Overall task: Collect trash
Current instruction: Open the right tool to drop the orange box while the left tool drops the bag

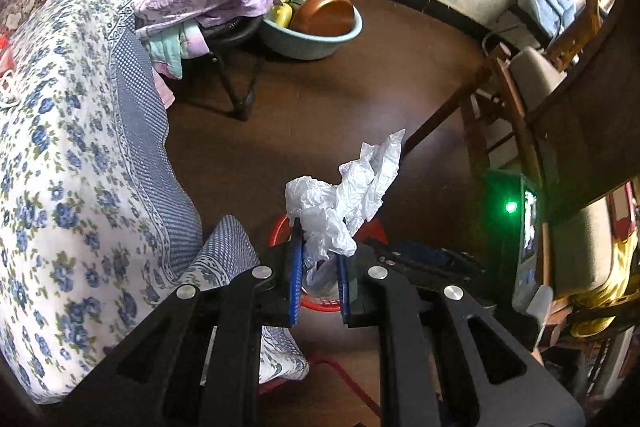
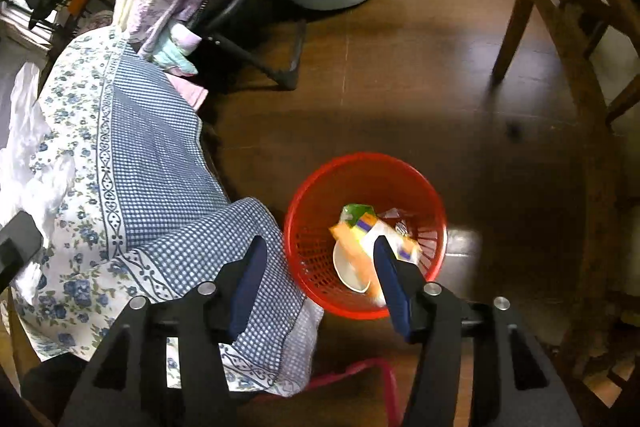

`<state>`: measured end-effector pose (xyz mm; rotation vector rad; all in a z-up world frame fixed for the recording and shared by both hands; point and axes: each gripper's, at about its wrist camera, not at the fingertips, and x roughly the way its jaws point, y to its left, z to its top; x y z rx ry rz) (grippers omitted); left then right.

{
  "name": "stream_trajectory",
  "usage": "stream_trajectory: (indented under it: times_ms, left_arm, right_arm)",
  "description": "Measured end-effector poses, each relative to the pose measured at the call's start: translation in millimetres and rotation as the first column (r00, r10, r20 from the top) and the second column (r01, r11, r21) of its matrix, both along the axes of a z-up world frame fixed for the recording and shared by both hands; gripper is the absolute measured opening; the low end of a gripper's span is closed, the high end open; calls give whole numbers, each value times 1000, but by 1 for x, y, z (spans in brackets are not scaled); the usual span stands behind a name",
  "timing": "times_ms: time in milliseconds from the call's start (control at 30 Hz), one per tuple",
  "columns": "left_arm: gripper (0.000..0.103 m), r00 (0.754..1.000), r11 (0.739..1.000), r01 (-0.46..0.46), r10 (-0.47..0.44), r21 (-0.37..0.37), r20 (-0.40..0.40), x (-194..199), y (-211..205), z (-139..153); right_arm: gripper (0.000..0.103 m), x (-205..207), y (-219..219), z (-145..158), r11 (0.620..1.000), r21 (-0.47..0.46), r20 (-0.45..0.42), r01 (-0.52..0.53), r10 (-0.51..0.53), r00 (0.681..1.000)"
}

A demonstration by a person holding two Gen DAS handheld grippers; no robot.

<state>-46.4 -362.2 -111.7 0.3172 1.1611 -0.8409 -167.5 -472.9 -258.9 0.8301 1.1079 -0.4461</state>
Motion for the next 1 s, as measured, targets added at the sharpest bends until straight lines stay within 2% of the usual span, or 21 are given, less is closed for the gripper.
stream_trajectory:
  times_ms: [67,167,333,633,700,767,867,1000]
  left_arm:
    - [16,1000,1000,16,-16,19,-7,-2,-6,-7]
    - [16,997,997,46,-42,69,-64,-3,-18,-26]
    - [19,989,979,105,-84,178,-121,-14,-37,-59]
    - [20,967,979,81,-32,188,-251,2,-46,-92]
    - [26,967,979,92,-44,182,-253,-1,-47,-91]
    - [50,970,980,93,-49,176,-237,-3,-48,-87]
    - [73,975,987,72,-40,145,-217,-2,-47,-79]
    - [77,967,993,56,-28,105,-252,2,-45,-75]
  right_arm:
    - [55,-8,-7,-4,1000,12,-31,26,-26,999]
    - [56,-22,-21,-10,997,24,-86,76,-74,994]
    - [57,-48,-44,-9,983,29,-70,180,-177,982]
    - [57,-67,-64,0,970,22,-30,242,-242,970]
    - [57,-69,-65,2,968,22,-22,248,-248,969]
    - [56,-69,-65,3,969,19,-16,248,-248,969]
    - [56,-68,-64,4,970,19,-14,241,-240,971]
    - [56,-65,-62,6,973,17,-15,231,-231,973]
